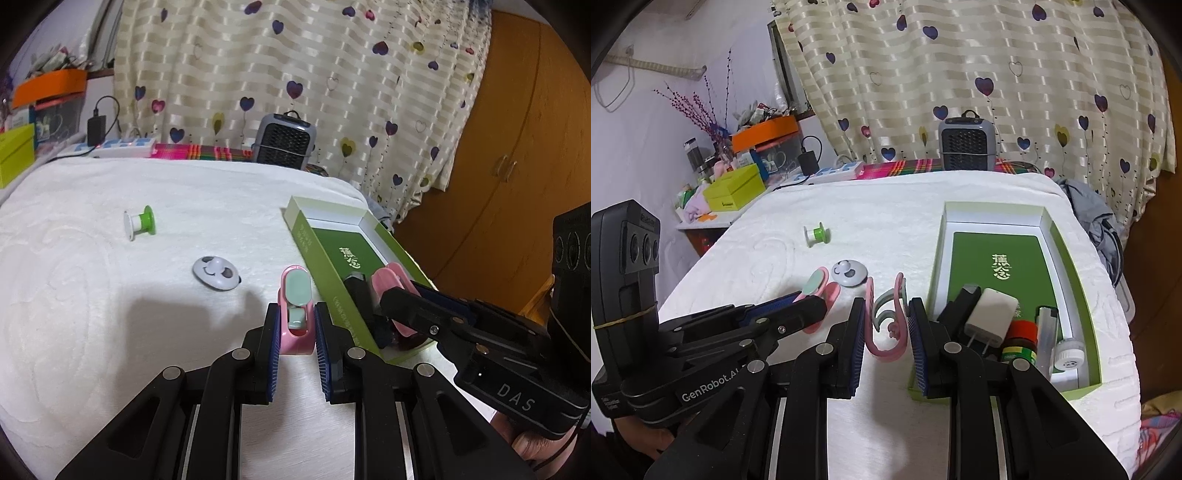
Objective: Organize rigid objects
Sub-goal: 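Close the right tool on the pink clip while the left tool holds its clip, then carry both pink clips with both tools over the green box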
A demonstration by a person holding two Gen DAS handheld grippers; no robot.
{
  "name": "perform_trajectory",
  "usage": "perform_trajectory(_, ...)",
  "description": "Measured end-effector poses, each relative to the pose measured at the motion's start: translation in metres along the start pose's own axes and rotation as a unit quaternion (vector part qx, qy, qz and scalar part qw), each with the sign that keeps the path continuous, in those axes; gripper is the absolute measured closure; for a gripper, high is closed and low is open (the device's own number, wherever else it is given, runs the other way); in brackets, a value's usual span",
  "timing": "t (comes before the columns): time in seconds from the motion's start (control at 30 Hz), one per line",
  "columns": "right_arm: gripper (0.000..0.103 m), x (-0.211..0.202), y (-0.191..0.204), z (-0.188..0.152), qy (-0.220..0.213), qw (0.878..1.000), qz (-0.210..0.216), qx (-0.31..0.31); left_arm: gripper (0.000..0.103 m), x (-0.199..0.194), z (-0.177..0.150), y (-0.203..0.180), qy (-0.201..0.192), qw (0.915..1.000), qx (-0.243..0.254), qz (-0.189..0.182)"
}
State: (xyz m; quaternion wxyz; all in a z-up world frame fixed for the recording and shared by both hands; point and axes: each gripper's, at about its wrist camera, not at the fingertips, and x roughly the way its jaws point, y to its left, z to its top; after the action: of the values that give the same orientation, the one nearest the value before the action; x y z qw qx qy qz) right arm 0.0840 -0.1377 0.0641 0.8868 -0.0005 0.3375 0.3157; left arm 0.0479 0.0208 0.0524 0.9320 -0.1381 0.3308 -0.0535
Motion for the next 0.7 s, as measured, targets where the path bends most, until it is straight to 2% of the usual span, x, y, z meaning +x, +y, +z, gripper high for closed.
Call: perform_trajectory(0.7,0.079,-0.017,-0.033,-0.005,-0.015,0.999,-0.001,0.028,0.086,0.012,0.003,-0.037,0.010,0.9994,0.032,-0.006)
